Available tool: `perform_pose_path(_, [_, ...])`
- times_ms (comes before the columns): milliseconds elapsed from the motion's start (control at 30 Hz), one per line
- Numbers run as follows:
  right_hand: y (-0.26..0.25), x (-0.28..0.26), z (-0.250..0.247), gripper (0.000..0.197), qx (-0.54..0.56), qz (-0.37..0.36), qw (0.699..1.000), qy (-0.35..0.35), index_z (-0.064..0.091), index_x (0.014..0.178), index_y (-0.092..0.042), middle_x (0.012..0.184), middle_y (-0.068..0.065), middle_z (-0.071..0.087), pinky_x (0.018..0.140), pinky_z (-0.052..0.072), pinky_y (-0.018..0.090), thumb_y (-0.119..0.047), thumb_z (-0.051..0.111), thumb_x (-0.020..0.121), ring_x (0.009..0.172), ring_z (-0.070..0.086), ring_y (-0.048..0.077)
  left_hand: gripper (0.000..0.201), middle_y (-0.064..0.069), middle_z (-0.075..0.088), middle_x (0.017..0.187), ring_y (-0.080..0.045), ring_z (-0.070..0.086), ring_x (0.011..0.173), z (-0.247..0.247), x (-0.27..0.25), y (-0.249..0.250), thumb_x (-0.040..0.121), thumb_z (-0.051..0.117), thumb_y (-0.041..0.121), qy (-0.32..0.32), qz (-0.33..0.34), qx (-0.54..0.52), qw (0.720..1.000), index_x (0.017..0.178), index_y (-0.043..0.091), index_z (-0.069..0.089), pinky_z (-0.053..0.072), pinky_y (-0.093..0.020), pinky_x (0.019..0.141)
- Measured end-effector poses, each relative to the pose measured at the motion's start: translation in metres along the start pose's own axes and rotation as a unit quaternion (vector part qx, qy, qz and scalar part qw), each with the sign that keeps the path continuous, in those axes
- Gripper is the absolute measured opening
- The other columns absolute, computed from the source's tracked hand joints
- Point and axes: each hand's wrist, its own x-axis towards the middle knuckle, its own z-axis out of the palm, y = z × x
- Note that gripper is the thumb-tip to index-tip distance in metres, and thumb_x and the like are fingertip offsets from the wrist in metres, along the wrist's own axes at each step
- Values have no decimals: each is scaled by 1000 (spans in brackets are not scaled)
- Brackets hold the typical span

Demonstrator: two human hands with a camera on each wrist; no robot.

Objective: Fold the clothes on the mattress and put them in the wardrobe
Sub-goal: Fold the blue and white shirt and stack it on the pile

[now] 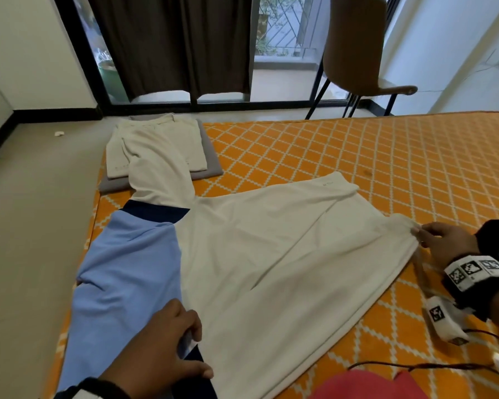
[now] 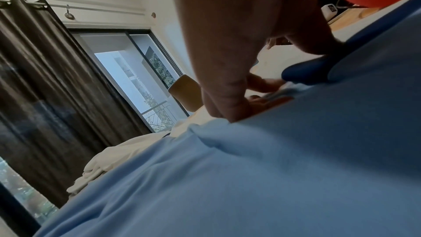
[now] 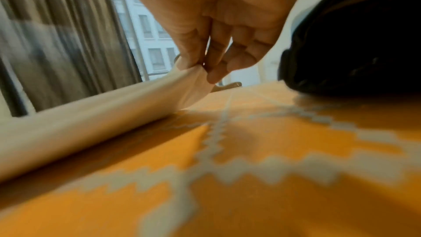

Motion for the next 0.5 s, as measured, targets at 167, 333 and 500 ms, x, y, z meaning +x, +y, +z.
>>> perform_pose_path(167, [13,-3,-7,29,-127,-57,990,32,72,95,-7,91,21,70,67,53,41,-32,59,96,75,61,37,68,17,34,95,2,37,84,-1,1,-2,39,46,100,-79,16,64,995,65,37,48,30,-14,71])
perform_pose_path(333, [30,-8,-8,35,-35,-22,997,72,70,106,1,102,25,69,76,50,42,-30,57,97,89,62,41,68,12,50,88,-4,50,86,-4,-1,0,52,55,92,-99,13,8,995,69,27,51,37,-15,72])
perform_pose_path(500, [30,-7,0,26,196,48,978,59,60,88,-6,92,25,64,74,47,46,-26,48,102,78,59,34,57,5,70,103,-8,65,98,-5,-10,2,76,59,69,-141,-1,-128,982,103,19,65,50,-33,91])
